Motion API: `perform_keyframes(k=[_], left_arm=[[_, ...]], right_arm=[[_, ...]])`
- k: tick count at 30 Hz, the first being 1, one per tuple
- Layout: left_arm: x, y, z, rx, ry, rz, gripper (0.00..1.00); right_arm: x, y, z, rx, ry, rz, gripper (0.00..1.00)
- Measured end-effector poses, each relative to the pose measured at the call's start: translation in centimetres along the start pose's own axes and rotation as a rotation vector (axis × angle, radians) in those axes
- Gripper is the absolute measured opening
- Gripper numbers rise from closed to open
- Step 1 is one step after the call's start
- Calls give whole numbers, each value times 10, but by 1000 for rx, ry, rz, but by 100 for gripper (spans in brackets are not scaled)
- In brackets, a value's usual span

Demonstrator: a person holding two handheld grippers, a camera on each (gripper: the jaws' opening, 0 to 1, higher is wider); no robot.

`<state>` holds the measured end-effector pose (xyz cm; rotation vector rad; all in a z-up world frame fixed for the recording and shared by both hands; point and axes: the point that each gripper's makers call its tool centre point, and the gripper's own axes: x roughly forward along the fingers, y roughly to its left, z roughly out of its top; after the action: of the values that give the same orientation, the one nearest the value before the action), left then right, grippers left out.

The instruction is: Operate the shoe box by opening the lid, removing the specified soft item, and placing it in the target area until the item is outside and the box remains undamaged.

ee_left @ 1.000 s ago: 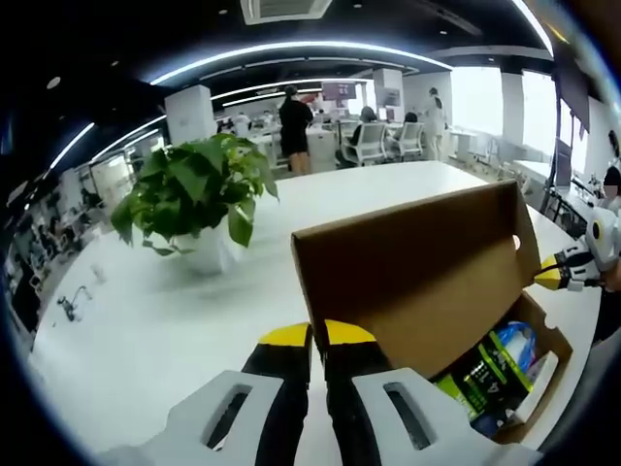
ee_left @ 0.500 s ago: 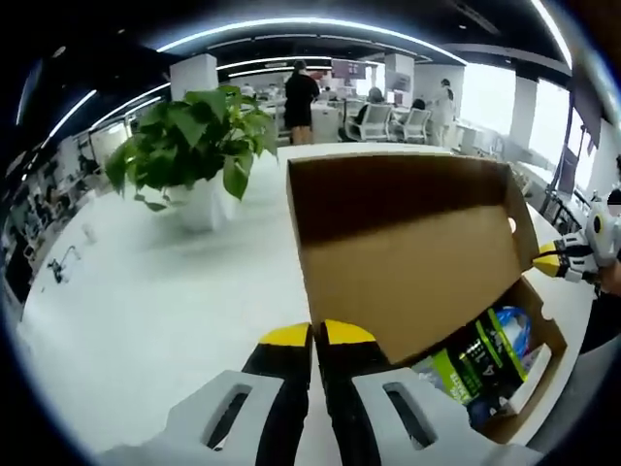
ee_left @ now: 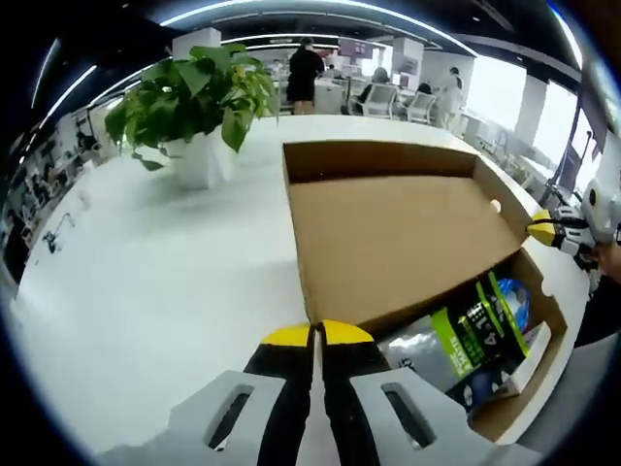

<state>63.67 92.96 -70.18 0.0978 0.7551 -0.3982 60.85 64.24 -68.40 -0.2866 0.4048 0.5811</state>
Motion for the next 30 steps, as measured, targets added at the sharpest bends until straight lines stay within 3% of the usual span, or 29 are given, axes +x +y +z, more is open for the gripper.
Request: perform_keyframes(k=[17,23,30], left_arm=[[-2,-1,0,-27,-11,15,0],[-5,-3,-3,-8,-8,22,1],[-13,-9,-9,8,-14,19,10]], right_arm=[[8,-7,-4,139,40,22,3],[-4,-2,-8,156,48,26,6],[-17,11,-5,181,18,52,11]])
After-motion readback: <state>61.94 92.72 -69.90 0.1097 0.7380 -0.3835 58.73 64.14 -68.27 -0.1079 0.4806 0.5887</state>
